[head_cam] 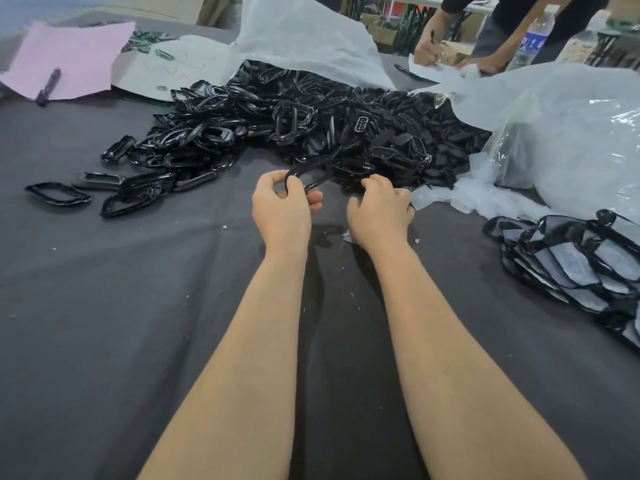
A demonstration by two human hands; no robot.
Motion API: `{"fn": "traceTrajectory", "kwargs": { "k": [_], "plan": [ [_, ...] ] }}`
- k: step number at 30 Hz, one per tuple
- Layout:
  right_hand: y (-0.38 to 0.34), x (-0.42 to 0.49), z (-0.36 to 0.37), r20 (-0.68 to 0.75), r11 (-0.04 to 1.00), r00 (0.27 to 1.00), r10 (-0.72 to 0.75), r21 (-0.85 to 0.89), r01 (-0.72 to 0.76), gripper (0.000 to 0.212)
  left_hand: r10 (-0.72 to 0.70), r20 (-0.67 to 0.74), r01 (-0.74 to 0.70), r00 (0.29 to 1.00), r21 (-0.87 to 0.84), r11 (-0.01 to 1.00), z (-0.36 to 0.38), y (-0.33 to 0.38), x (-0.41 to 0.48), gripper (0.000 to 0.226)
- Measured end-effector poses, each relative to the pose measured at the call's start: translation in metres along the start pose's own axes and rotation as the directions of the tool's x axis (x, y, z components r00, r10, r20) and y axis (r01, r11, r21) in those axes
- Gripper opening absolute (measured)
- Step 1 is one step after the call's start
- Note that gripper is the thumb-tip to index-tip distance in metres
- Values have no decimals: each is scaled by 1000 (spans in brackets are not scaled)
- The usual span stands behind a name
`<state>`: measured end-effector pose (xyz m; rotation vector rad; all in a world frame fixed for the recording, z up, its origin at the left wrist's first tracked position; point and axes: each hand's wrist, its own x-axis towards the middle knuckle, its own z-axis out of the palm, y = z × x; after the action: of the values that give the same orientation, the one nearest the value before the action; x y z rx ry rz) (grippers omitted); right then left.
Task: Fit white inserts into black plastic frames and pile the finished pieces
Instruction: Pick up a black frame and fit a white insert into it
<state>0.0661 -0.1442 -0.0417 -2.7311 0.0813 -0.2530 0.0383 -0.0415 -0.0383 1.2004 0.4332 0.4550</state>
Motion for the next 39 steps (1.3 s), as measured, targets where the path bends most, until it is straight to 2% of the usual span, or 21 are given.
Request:
{"fn": "traceTrajectory", "kwargs": {
  "k": [3, 6, 8, 10, 11, 15, 17, 21, 29, 33, 36, 37, 39],
  "plan": [
    [2, 2, -5, -47, 992, 999, -2, 123, 8, 37, -11, 0, 11, 1000, 4, 1000, 0, 0, 0, 17],
    [5, 2, -12, -89, 915, 996, 28, 403, 10, 35, -15, 9, 15, 1000, 5, 1000, 0, 0, 0, 19],
    [7, 1, -17, -98, 781, 990, 101, 625, -18, 26, -13, 25, 13, 1000, 10, 1000, 0, 0, -1, 21],
    [11, 0, -21, -59, 591, 980, 188, 804, -65, 12, -1, 45, -1, 999, 38, 999, 1, -1, -1, 20],
    [13, -2, -22, -33, 497, 976, 217, 864, -81, 13, 8, 53, -11, 999, 56, 998, 2, -1, -1, 19],
    [19, -7, -22, 67, 201, 970, 232, 973, -116, 20, 35, 76, -43, 996, 108, 993, 3, -4, 0, 17],
    [19, -10, -21, 116, 113, 974, 195, 984, -139, 17, 44, 76, -53, 996, 126, 991, 3, -5, 0, 16],
    [17, -12, -22, 147, 92, 980, 132, 983, -160, 19, 52, 80, -63, 995, 137, 989, 4, -6, -1, 20],
    [14, -17, -25, 196, 1, 974, 116, 980, -198, 16, 44, 98, -57, 994, 135, 989, 6, -6, -3, 21],
    [15, -18, -25, 175, 101, 974, 146, 976, -191, 15, 34, 105, -46, 994, 114, 992, 6, -6, -4, 18],
    [14, -18, -26, 163, 77, 974, 157, 981, -177, 13, 23, 118, -35, 993, 101, 994, 6, -6, -3, 19],
    [13, -17, -26, 137, 97, 978, 159, 983, -154, 13, 21, 125, -33, 992, 98, 995, 7, -6, -3, 19],
    [13, -17, -24, 38, 265, 990, 133, 961, -72, 13, 18, 145, -34, 989, 107, 994, 8, -6, -3, 18]
  ]
}}
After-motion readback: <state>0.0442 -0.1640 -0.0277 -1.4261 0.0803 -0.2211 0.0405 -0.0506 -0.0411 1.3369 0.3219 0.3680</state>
